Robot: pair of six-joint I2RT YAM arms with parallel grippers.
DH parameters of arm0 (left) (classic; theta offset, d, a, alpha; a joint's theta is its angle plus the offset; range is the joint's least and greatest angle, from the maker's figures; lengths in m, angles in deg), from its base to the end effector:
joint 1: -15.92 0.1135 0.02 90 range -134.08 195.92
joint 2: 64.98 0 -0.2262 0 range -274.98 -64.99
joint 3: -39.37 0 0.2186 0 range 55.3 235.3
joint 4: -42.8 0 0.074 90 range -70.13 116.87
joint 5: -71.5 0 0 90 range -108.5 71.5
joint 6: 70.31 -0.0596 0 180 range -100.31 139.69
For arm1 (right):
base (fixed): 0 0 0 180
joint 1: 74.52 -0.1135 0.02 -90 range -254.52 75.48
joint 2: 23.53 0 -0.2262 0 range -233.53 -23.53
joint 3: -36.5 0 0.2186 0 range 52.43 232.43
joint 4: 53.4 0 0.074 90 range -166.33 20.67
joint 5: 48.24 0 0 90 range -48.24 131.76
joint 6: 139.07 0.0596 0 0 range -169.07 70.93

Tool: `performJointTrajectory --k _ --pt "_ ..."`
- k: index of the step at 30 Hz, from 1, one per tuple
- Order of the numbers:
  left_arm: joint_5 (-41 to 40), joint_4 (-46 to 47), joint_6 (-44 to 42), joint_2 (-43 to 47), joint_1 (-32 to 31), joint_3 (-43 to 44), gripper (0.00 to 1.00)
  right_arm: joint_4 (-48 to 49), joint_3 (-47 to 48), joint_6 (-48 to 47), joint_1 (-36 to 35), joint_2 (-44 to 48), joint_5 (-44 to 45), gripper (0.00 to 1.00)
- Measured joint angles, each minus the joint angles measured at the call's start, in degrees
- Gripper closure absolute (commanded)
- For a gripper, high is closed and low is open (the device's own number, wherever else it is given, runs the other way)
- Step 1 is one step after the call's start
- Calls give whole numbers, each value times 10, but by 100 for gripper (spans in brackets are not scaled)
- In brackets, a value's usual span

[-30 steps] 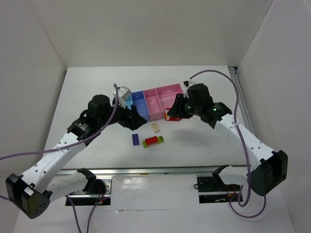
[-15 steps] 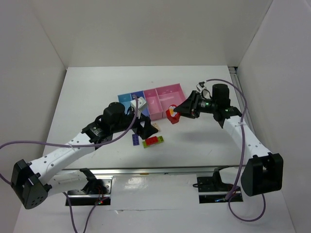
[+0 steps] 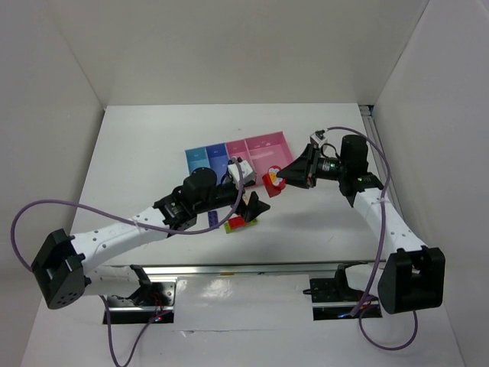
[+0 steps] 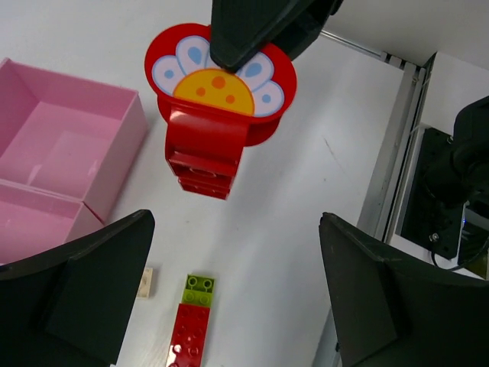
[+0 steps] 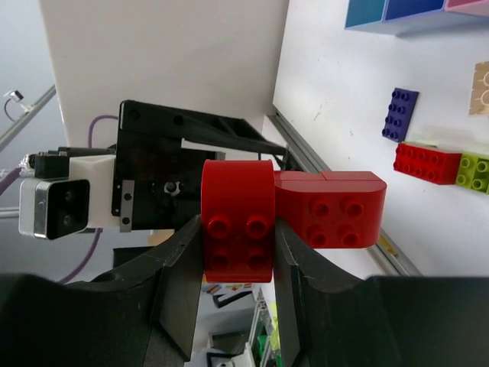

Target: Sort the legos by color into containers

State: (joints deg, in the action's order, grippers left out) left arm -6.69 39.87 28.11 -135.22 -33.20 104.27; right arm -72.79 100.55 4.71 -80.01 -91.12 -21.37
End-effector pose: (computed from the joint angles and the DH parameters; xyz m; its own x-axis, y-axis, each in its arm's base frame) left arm 0.1820 -0.2289 0.2870 -0.2209 0.0362 -0.9746 0.8494 0.4982 -0.1740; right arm 0.2387 0.0764 0.2698 -0.9238 0.2775 -0.2638 -0.1959 0.2495 0.9484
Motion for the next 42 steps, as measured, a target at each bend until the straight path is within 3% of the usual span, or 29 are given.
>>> performJointTrajectory --k 15,22,27,28,33,35,42 --pt "-26 55 -73 -115 -14 47 4 28 -9 3 9 0 -14 76" --pt "-19 113 -77 -116 -14 48 28 37 -9 3 9 0 -17 76" --pt "-10 141 -66 -116 -14 36 57 35 -9 -2 13 0 -23 76" --pt "-10 145 -67 -116 -14 33 71 35 -11 1 14 -1 -24 76" --pt "-9 150 -66 -115 -14 26 86 42 -20 18 15 -1 -26 76" --pt "-8 150 -67 -115 -13 26 100 50 -24 26 15 -1 -27 76" --pt "-10 156 -68 -108 -13 21 100 62 -26 36 23 -1 -41 81"
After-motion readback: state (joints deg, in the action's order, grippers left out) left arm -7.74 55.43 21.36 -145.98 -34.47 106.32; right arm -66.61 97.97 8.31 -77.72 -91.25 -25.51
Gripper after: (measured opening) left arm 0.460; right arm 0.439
